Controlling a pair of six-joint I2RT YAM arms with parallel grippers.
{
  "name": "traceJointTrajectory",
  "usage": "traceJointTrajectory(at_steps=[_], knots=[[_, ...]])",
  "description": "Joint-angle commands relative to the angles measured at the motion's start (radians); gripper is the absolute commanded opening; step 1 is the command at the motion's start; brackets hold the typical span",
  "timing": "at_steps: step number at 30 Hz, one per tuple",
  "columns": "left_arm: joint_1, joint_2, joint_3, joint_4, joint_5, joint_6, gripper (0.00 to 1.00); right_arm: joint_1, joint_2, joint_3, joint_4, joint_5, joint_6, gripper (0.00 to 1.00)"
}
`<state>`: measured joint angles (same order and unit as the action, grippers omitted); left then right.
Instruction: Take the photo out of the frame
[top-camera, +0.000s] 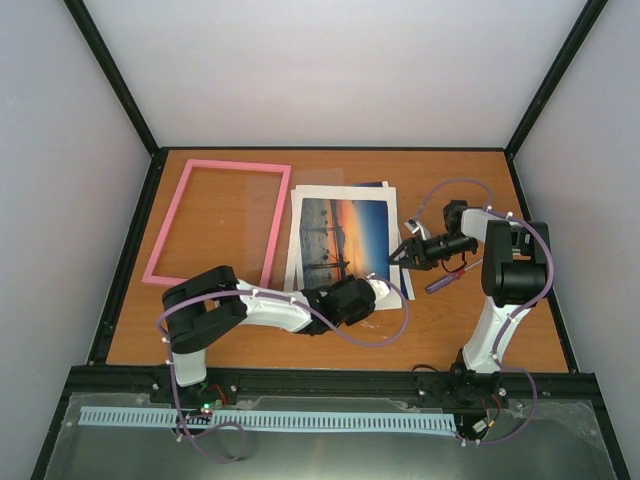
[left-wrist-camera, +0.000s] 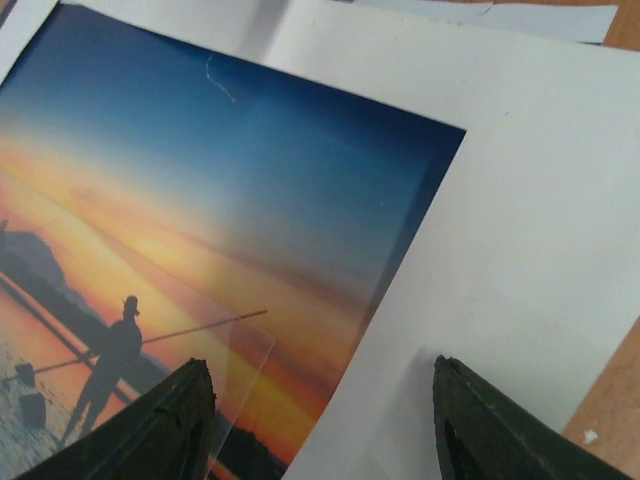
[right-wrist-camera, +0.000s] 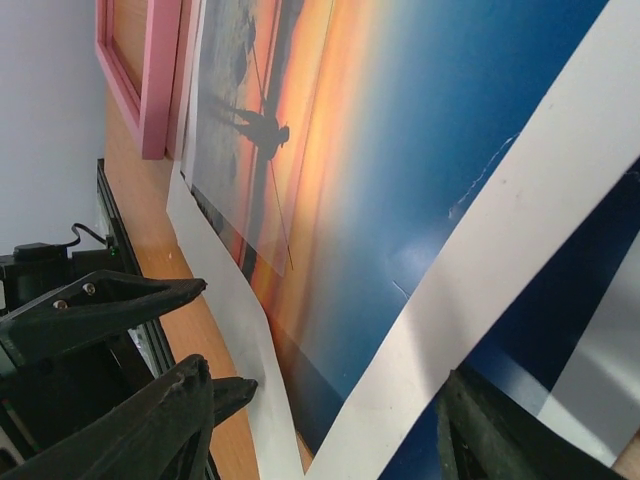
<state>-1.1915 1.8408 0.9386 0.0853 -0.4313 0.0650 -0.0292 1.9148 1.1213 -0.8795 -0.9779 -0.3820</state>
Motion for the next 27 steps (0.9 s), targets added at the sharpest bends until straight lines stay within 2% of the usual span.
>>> traceJointTrajectory(at_steps=[1, 9, 13, 18, 27], knots=[[-0.014, 0.012, 0.043, 0.056, 0.029, 0.066, 0.59, 0.005, -0.022, 0.017, -0.006, -0.032, -0.022, 0.60], [-0.048, -0.053, -0.005, 0.141, 0.216, 0.089, 0.64, 0.005, -0.018, 0.018, -0.013, -0.048, -0.028, 0.60], [-0.049, 0.009, 0.045, 0.118, 0.169, 0.082, 0.65, 0.005, -0.017, 0.020, -0.016, -0.051, -0.028, 0.60], [-0.051, 0.073, 0.097, 0.108, 0.030, 0.074, 0.62, 0.005, -0.020, 0.019, -0.018, -0.053, -0.029, 0.60], [-0.059, -0.026, 0.028, 0.242, 0.004, 0.116, 0.52, 0.005, -0.022, 0.018, -0.019, -0.054, -0.031, 0.60]])
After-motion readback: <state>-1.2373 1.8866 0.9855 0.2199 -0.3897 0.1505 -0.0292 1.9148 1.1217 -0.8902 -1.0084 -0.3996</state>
